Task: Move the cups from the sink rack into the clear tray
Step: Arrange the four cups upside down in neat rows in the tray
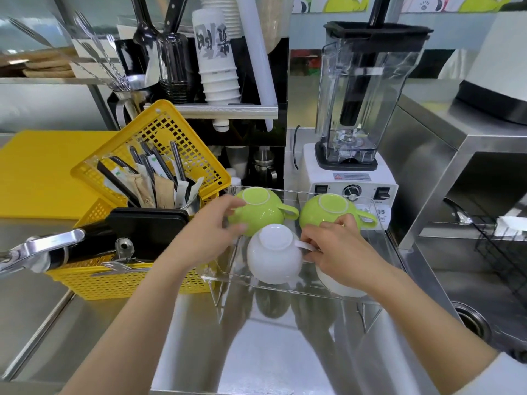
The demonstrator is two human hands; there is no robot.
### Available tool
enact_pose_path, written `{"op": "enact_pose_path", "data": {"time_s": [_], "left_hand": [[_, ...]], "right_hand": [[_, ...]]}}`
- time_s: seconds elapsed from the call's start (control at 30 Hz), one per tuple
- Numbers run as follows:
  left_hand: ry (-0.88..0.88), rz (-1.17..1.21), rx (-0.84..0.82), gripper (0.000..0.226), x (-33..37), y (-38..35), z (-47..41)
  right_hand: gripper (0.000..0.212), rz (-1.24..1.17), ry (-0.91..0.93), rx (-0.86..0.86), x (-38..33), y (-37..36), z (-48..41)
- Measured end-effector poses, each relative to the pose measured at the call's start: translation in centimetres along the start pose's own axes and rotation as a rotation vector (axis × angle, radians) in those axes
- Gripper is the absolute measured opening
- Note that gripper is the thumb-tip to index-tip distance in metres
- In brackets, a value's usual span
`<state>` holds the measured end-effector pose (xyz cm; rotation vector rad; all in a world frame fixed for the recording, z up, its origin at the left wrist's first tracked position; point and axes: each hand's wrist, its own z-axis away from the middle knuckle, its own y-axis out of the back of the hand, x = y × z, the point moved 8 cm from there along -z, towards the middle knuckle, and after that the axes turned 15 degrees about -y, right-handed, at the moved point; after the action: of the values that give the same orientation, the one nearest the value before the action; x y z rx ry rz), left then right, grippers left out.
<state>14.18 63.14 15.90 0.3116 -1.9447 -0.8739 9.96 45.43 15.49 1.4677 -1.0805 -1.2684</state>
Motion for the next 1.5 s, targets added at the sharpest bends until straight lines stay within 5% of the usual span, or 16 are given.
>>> {"op": "enact_pose_path", "data": {"time_s": [0.13,0.27,0.4,0.5,0.63,1.5], "left_hand": [[-0.148,-0.419,-0.132,0.072,-0.4,0.1,-1.4],[-0.204,-0.495,-0.334,0.090,-0.9,-2.4,-2.4],[-0.193,-0.438,-0.335,0.083,-1.3,-3.1,-3.1],[-0.211,-0.407,-0.279,0.070,-1.4,-3.2,-3.3],[-0.224,-0.386,-0.199,0.061,-1.4,-2.9,-3.7],[-0.211,-0.328,-0.121,0.066,-2.4,-3.1,-4.1]], "right_hand": [[0.009,0.004,-0.005,0.006,0.1,-0.1,-0.1],[0.013,-0.014,0.010,-0.029,0.0,-0.3,-0.2],[0.023,-0.172,-0.023,-0.069,0.1,-0.1,-0.2],[0.053,-0.333,-0.100,-0.127,-0.4,-0.2,0.1],[0.080,-0.181,-0.069,-0.094,-2.2,-0.6,0.1],[0.067,-0.003,-0.028,-0.204,-4.3,-0.7,-1.1]]}}
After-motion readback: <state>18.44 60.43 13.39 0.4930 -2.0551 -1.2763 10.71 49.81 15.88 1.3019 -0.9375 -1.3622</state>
